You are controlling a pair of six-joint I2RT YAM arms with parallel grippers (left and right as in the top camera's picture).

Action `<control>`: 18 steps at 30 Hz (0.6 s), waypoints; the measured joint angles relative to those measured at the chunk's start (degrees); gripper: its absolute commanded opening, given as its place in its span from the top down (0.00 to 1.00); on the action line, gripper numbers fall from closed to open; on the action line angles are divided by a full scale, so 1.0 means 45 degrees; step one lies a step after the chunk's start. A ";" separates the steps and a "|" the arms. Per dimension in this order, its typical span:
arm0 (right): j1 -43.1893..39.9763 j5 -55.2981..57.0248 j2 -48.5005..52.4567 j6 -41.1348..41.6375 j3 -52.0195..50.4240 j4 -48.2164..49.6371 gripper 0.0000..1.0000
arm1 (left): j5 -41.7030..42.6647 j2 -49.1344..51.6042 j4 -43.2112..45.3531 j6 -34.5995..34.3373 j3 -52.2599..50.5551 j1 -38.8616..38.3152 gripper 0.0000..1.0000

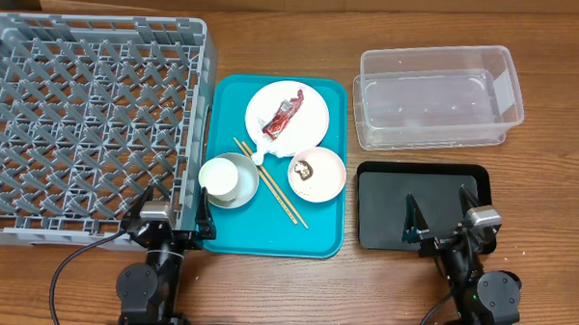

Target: Sort waste into correct bins and load items into the dishwasher

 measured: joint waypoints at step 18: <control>0.0000 0.0000 0.0000 0.0170 0.0000 -0.0005 0.00 | -0.0024 0.0000 -0.0083 -0.0257 0.0005 0.0000 0.00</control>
